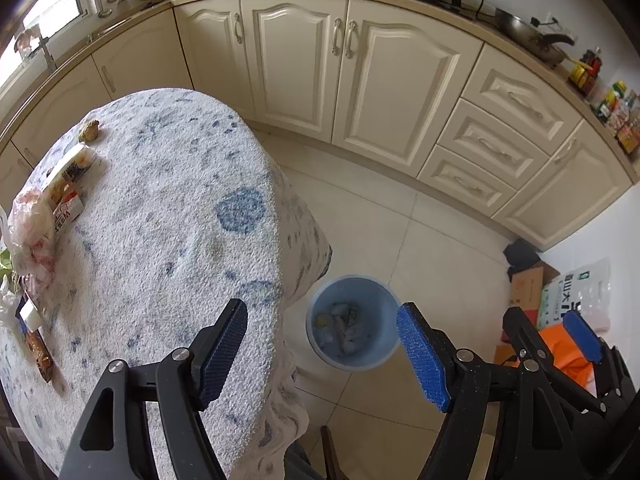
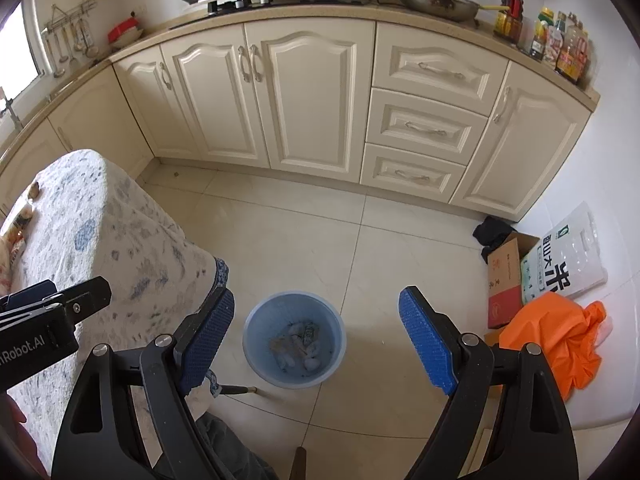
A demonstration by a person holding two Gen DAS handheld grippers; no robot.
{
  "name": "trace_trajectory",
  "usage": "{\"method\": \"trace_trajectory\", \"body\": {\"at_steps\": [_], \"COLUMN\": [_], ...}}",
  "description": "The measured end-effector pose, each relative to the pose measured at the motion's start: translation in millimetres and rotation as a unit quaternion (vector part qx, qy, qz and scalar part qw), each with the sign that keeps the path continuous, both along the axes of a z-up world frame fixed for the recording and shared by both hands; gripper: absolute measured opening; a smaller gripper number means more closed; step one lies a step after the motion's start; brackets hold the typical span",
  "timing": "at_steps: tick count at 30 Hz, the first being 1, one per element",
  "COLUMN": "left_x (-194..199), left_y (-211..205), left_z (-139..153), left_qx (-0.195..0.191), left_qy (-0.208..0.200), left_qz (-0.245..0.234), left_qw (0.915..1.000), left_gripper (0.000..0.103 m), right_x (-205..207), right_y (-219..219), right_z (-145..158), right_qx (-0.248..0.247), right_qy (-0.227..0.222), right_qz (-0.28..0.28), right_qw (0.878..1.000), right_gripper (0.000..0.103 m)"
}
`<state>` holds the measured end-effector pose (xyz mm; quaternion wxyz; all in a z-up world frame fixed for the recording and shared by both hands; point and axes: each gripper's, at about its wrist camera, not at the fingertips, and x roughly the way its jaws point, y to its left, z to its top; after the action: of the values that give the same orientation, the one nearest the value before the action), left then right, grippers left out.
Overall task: Collect trash
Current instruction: 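Carry both items to the blue bucket and open both grippers over it, then move both tools back over the trash on the table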
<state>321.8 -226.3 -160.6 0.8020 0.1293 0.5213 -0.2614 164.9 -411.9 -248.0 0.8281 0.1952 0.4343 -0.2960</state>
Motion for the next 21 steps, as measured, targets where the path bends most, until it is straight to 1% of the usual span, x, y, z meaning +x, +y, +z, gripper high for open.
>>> {"method": "trace_trajectory", "body": {"at_steps": [8, 14, 21], "left_x": [-13.4, -34.2, -52.9], "left_y": [32.7, 78.0, 136.1], "left_z": [20.6, 44.6, 73.8], "left_qx": [-0.012, -0.027, -0.043], "left_qy": [-0.015, -0.036, -0.068], "left_qz": [0.014, 0.035, 0.080], "left_qw": [0.9997, 0.9984, 0.9936], "left_gripper": [0.073, 0.073, 0.073], "right_x": [-3.1, 0.5, -0.2], "right_y": [24.9, 54.6, 96.9], "right_z": [24.5, 49.7, 78.0], "right_qx": [-0.022, -0.040, -0.060], "right_qy": [-0.022, -0.050, -0.091], "right_qz": [0.018, 0.048, 0.089], "right_qw": [0.999, 0.997, 0.990], "right_gripper": [0.086, 0.086, 0.086]}}
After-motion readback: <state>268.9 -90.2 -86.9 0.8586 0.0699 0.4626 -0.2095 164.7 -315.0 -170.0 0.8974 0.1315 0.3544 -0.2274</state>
